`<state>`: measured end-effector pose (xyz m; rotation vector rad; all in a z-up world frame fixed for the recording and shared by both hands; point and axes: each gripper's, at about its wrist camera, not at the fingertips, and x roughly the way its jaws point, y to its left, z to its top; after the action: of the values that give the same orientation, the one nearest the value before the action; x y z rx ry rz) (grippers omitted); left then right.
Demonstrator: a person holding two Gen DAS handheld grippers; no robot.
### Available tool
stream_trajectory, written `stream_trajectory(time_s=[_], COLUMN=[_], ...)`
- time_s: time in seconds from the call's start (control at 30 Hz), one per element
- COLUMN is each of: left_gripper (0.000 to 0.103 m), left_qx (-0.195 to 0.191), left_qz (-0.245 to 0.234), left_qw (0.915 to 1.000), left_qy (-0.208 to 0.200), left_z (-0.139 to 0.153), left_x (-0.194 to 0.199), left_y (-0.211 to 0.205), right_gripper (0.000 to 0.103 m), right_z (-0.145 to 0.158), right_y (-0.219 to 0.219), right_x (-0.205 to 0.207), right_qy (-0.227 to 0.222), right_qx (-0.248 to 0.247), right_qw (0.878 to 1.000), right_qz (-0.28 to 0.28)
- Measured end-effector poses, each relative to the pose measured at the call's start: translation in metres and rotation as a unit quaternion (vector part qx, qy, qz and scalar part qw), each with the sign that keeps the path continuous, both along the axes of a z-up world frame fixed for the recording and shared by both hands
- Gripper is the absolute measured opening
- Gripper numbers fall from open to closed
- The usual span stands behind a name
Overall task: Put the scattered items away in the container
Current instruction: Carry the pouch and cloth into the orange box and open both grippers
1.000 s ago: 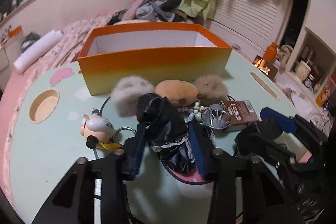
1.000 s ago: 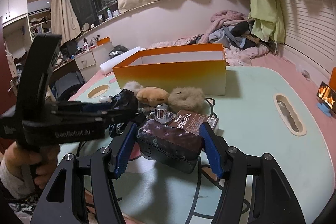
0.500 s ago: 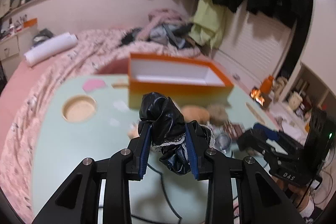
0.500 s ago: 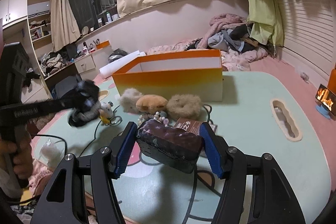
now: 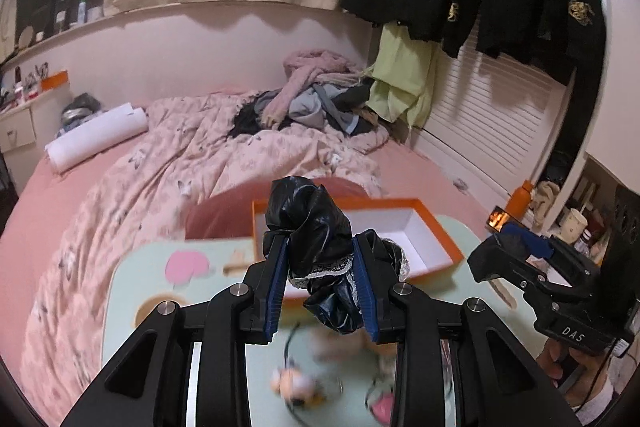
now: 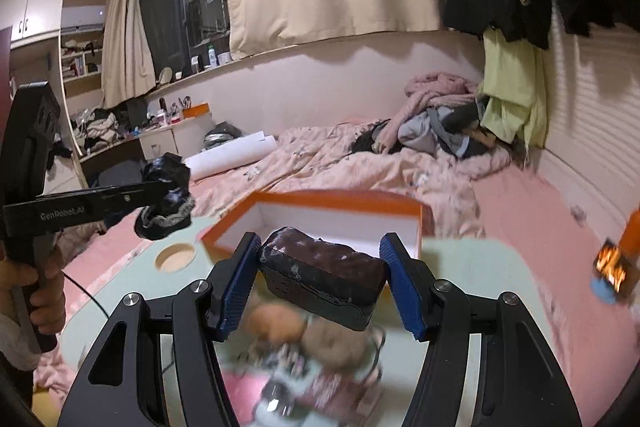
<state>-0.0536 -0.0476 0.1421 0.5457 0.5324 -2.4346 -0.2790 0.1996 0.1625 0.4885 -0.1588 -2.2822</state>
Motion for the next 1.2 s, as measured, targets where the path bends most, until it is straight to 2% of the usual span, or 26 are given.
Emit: stream_trajectory(time_s=[0.13, 0.2, 0.3, 0.43, 0.57, 0.6, 0.67, 0.73, 0.83, 0.97, 1.13, 1.2], left_gripper=[0.031, 0.031, 0.031, 0.031, 0.033, 0.036, 0.051, 0.062, 0.066, 0.067, 0.074, 0.073], left_qx=[0.007, 0.029, 0.058, 0.055, 0.057, 0.056, 0.064, 0.073, 0.078, 0.056, -0.017, -0.015], left_qz=[-0.010, -0.015, -0.028, -0.018, -0.011, -0.002, 0.007, 0.005, -0.002, -0.021, -0.017, -0.013], left_qw=[0.9994, 0.9978, 0.9952, 0.9933, 0.9914, 0.9910, 0.9905, 0.9915, 0.9919, 0.9904, 0.9798, 0.9810], left_qy=[-0.031, -0.058, -0.074, -0.101, -0.117, -0.122, -0.121, -0.108, -0.100, -0.125, -0.198, -0.193], left_z=[-0.007, -0.023, -0.042, -0.055, -0.062, -0.063, -0.066, -0.066, -0.065, -0.067, -0.075, -0.075], left_x=[-0.039, -0.060, -0.078, -0.091, -0.101, -0.103, -0.103, -0.099, -0.092, -0.092, -0.099, -0.092], left_y=[-0.026, -0.038, -0.047, -0.050, -0.058, -0.061, -0.068, -0.071, -0.067, -0.057, -0.042, -0.045], right_gripper=[0.062, 0.062, 0.062, 0.062, 0.062, 0.063, 0.062, 0.063, 0.069, 0.070, 0.070, 0.070], right_z=[0.007, 0.001, -0.013, -0.032, -0.040, -0.041, -0.043, -0.043, -0.039, -0.034, -0.026, -0.025], right_y=[-0.023, -0.034, -0.049, -0.062, -0.075, -0.080, -0.086, -0.089, -0.087, -0.070, -0.046, -0.039], right_x=[-0.040, -0.060, -0.085, -0.105, -0.112, -0.113, -0.117, -0.122, -0.126, -0.120, -0.104, -0.099], right_qy=[-0.026, -0.050, -0.093, -0.148, -0.156, -0.154, -0.155, -0.158, -0.163, -0.164, -0.146, -0.140], right_qx=[0.017, 0.025, 0.032, 0.030, 0.047, 0.056, 0.063, 0.067, 0.064, 0.038, 0.022, 0.019], right_qw=[0.999, 0.998, 0.995, 0.988, 0.987, 0.986, 0.986, 0.985, 0.984, 0.986, 0.989, 0.989], right_qz=[0.006, 0.004, 0.014, 0.020, 0.017, 0.014, 0.007, -0.001, -0.014, -0.022, -0.026, -0.031])
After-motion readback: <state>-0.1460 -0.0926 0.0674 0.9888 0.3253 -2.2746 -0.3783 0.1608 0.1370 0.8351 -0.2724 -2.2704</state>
